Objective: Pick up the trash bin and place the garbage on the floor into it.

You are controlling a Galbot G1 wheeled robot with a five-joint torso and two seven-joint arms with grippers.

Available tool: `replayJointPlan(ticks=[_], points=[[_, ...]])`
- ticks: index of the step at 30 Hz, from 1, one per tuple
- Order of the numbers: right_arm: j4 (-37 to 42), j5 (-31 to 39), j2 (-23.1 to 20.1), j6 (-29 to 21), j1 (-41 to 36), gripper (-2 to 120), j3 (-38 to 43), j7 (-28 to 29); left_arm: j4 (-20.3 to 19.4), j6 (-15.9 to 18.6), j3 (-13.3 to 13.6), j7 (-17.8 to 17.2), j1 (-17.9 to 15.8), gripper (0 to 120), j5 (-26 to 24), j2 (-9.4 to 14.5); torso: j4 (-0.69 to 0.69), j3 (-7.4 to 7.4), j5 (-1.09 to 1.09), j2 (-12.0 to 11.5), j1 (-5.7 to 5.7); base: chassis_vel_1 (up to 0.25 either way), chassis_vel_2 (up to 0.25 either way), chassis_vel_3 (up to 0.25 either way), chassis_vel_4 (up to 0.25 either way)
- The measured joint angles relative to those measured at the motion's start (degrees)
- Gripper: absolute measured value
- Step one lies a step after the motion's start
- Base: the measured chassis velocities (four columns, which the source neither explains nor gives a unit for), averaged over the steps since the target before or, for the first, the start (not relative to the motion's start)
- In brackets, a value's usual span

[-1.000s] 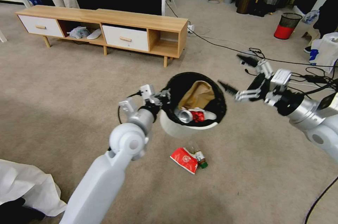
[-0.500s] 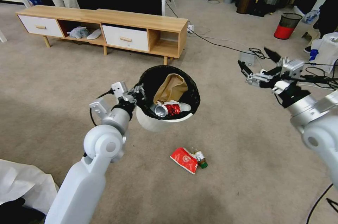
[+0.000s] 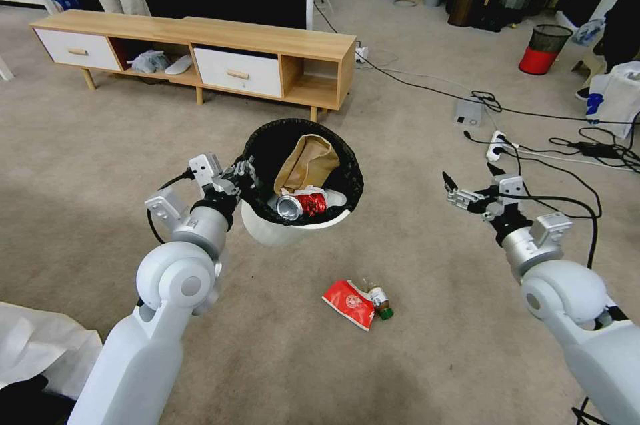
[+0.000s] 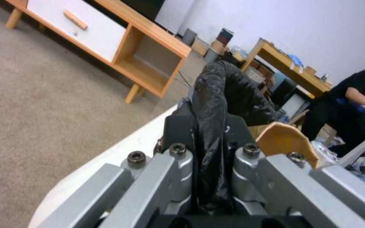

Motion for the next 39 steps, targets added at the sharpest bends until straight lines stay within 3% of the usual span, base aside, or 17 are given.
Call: replayJointPlan(ticks=[39], points=[[-0.61,-3.99,0.39,1.82,-1.65,100,0.1,-3.67,-0.83,0.36,0.62,-0.82,-0.25,7,-0.72,-0.73,-0.01,0.0,0.0,0.0,0.0,0.0,0.0,0.0,0.0]])
